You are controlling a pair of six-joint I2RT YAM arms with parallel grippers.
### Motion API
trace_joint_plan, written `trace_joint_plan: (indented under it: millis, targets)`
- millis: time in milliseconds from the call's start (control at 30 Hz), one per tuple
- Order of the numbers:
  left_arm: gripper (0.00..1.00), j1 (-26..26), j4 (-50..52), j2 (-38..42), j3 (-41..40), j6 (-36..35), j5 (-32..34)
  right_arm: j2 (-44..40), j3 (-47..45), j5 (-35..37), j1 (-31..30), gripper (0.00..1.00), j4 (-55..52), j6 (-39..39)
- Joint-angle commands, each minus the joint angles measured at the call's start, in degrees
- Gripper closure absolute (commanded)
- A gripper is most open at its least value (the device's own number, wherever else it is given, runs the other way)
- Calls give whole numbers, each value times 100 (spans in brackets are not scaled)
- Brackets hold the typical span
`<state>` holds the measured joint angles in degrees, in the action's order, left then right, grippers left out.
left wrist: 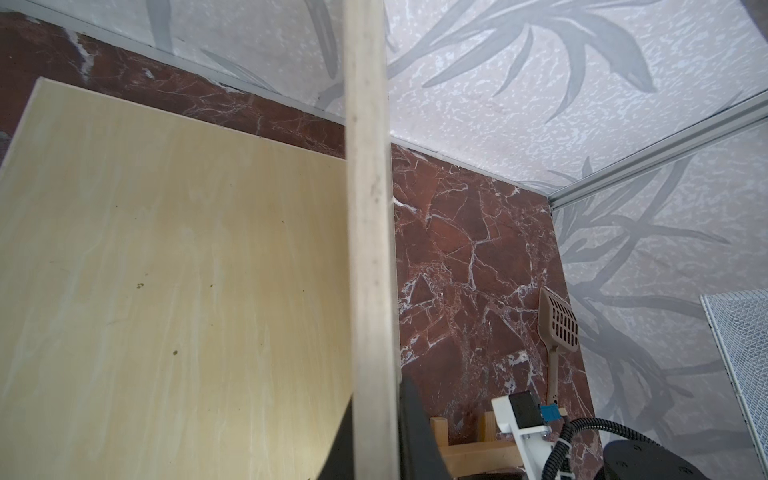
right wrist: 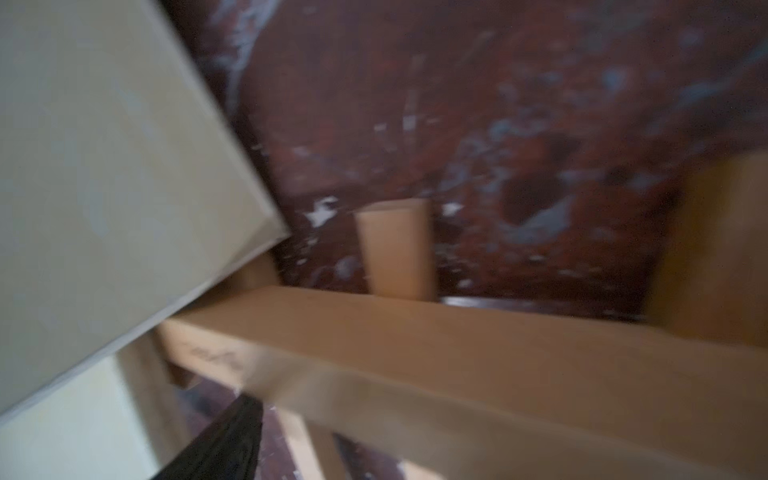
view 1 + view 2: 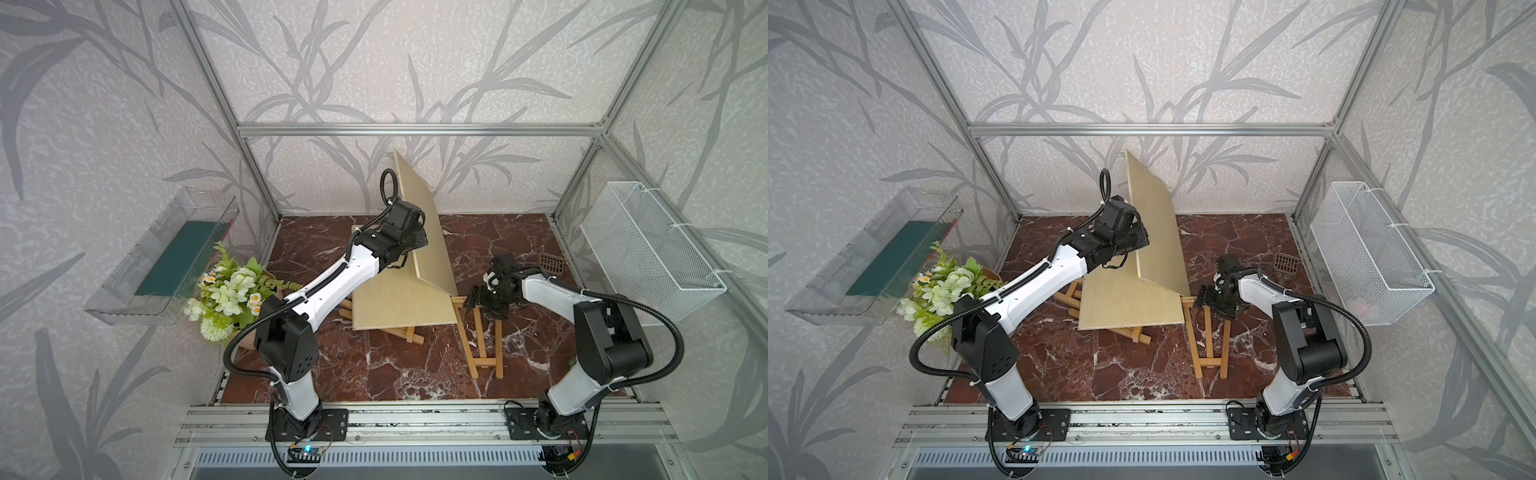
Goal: Assemble the easel
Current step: Adjust the easel at the center of the board.
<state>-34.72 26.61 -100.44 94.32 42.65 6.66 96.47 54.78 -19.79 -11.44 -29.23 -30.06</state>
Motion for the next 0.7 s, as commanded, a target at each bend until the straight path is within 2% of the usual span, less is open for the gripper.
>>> trace_joint_plan:
  millis: [0,333,533,667]
  targets:
    - [100,158,739,199,-128,-1308,1296,31,26,806,240,15,-244,-54]
    - [100,208,840,266,-220,-1393,1191,269,666,1076,626,15,-416,222]
    - [100,193,966,426,-569,-1356,1036,788,1314,569,572,16,-334,235]
    - [100,140,1019,578,-796,-1348,1029,1026,1529,243,272,17,-137,148]
